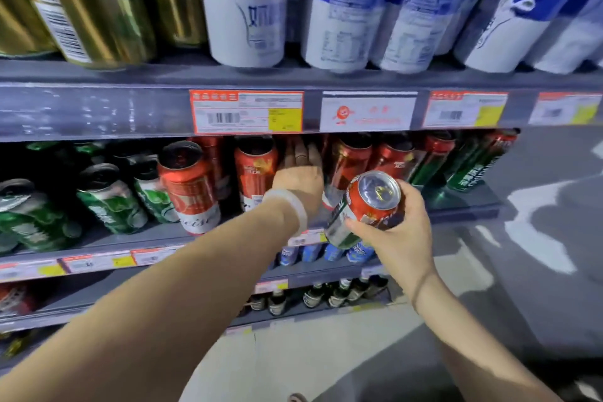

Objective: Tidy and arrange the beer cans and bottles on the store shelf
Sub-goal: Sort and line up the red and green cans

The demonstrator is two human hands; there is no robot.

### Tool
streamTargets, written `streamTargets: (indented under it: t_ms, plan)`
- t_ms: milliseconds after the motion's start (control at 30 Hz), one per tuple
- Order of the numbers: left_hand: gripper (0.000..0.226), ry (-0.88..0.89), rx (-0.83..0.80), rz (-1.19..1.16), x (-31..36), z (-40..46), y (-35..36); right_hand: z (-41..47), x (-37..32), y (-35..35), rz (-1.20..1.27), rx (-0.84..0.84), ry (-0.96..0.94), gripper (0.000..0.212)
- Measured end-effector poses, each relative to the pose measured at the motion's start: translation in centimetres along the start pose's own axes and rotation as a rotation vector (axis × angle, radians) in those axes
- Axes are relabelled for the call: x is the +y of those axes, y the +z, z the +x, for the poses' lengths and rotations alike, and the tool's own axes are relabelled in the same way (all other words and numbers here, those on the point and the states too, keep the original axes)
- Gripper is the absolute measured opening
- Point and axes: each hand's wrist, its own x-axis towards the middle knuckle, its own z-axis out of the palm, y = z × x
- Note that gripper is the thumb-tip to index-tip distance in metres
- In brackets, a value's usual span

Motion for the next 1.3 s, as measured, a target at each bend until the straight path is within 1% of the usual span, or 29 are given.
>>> streamTargets:
  t_ms: [67,167,233,300,400,467,533,567,633,733,833,867,900,967,1033,1100,1200,1300]
  plan:
    - [0.063,-0.024,-0.016,0.121,0.8,0.7,0.8,0.3,0.5,-0.6,-0.009,-0.008,-0.014,0.073]
    - [0.057,-0.083,-0.049,0.214,1.6,1.0,0.9,0.4,1.1,-1.1,-0.024,-0.018,-0.012,0.073]
    - [0.054,-0.073,-0.064,0.197,2.0,1.0,0.5,0.4,1.3,-1.2,-0.022,-0.030,0.003,0.073]
    - [0.055,-0.051,-0.068,0.131,2.2,0.6,-0.1,0.6,1.3,-1.2,-0.019,-0.043,0.016,0.072]
    - [0.052,-0.020,0.004,0.046,1.5,-0.9,-0.2,1.0,0.9,-1.2,-0.035,-0.054,0.023,0.075]
    - [0.051,0.028,0.126,-0.041,0.3,-2.9,0.5,1.3,0.5,-1.1,-0.047,-0.057,0.014,0.077]
    - [0.059,0.084,0.207,-0.081,-1.4,-4.8,1.4,1.7,-0.1,-0.7,-0.050,-0.071,0.001,0.075]
    - [0.063,0.074,0.248,-0.108,-2.3,-5.8,1.5,2.0,-0.4,-0.4,-0.054,-0.088,-0.007,0.075]
    - [0.068,0.035,0.285,-0.175,-3.7,-7.6,1.0,2.5,-0.8,0.5,-0.055,-0.127,-0.022,0.076]
    - [0.070,-0.011,0.266,-0.197,-5.6,-9.7,-0.2,3.0,-1.7,2.7,-0.076,-0.180,-0.023,0.077]
    - [0.067,-0.143,0.250,-0.329,-7.7,-11.7,-1.5,3.4,-2.7,5.2,-0.116,-0.225,-0.034,0.059]
    - [0.068,-0.198,0.249,-0.364,-8.4,-12.1,-1.9,3.5,-3.0,6.1,-0.134,-0.226,-0.043,0.057]
    - [0.068,-0.241,0.262,-0.379,-9.2,-12.6,-2.2,3.8,-3.2,6.9,-0.154,-0.222,-0.053,0.059]
    - [0.066,-0.311,0.292,-0.390,-11.1,-13.2,-2.8,4.2,-3.6,8.2,-0.188,-0.211,-0.061,0.067]
    - [0.063,-0.362,0.297,-0.387,-12.7,-13.7,-3.3,4.8,-3.9,9.0,-0.229,-0.196,-0.046,0.065]
    - [0.063,-0.371,0.279,-0.352,-14.2,-14.1,-3.6,5.3,-4.0,9.3,-0.264,-0.183,-0.022,0.062]
    - [0.063,-0.404,0.272,-0.339,-16.2,-14.2,-4.3,6.2,-3.9,9.8,-0.335,-0.182,0.001,0.064]
    - [0.061,-0.452,0.295,-0.355,-18.1,-13.6,-5.0,6.1,-4.0,10.1,-0.525,-0.177,0.025,0.045]
